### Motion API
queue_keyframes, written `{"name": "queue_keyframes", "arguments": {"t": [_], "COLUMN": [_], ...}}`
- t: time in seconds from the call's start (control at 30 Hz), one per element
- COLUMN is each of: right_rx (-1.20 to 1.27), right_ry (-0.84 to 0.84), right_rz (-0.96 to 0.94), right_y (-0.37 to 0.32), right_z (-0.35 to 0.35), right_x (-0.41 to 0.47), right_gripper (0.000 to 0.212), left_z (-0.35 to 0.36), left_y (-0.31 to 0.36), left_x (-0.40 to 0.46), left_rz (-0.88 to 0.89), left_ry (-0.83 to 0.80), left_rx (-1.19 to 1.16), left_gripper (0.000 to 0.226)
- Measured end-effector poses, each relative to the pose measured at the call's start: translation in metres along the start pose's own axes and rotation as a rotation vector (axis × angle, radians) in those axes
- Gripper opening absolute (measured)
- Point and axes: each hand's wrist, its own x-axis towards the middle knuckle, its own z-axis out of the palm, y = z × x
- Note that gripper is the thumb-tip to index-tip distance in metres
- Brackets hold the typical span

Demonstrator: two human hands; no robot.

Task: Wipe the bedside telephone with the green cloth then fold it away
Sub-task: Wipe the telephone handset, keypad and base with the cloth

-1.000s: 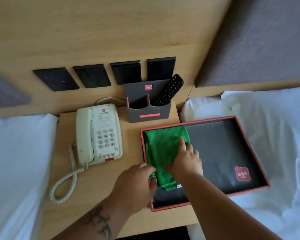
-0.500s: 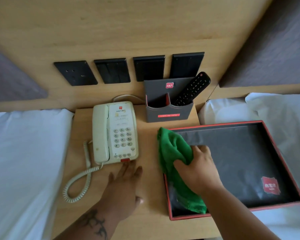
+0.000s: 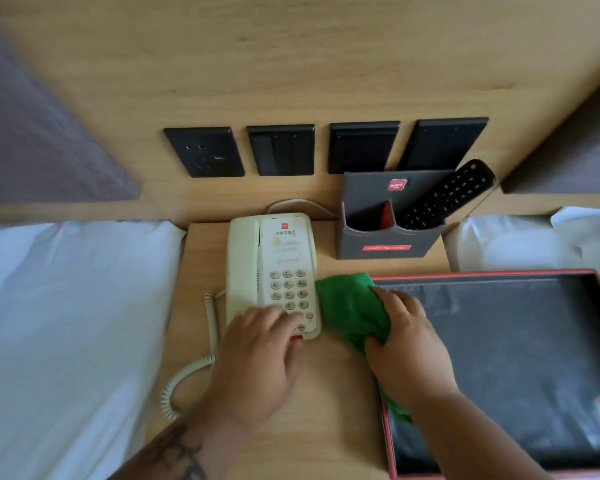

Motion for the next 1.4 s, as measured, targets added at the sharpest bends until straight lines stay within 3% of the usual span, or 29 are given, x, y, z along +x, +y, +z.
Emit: {"name": "queue_keyframes", "arguments": {"t": [0.1,0.3,0.47,0.57,0.67,0.93,1.17,1.4], "right_rx": [-0.072,-0.052,-0.060,-0.172,-0.291,-0.529,-0.695,-0.704], "right_ry": [0.025,0.148,0.229,0.130,-0.003,-0.173,-0.309,-0.365], "right_rz": [0.009,-0.055,-0.256,-0.313,-0.255,-0.253,-0.285,-0.259], "right_y": [-0.003,-0.018,-0.074,-0.108,-0.130,-0.158,-0.154,-0.141], "right_z": [0.003,-0.002,-0.004,0.010,0.029,0.028,0.016,0.011], "right_x": [0.003,0.017,0.047,0.068,0.090,0.123,0.112,0.091], "right_gripper": [0.070,0.039,0.048,0.065,0.079,0.047,0.042,0.042], "left_z": [-0.013,-0.018,-0.012,-0.011,-0.011,-0.015,-0.018,-0.022], "left_y": [-0.024,-0.053,-0.058,-0.058,-0.053,-0.043,-0.037,-0.037], "left_x": [0.019,0.048,0.050,0.049,0.049,0.053,0.054,0.053], "left_rz": [-0.128,-0.322,-0.325,-0.340,-0.361,-0.281,-0.280,-0.277], "left_ry": [0.118,0.013,-0.008,0.000,-0.006,-0.056,-0.093,-0.073], "left_rx": [0.026,0.016,-0.022,-0.047,-0.085,0.139,0.224,0.181], "left_gripper": [0.048,0.057,0.058,0.060,0.062,0.055,0.057,0.059]}}
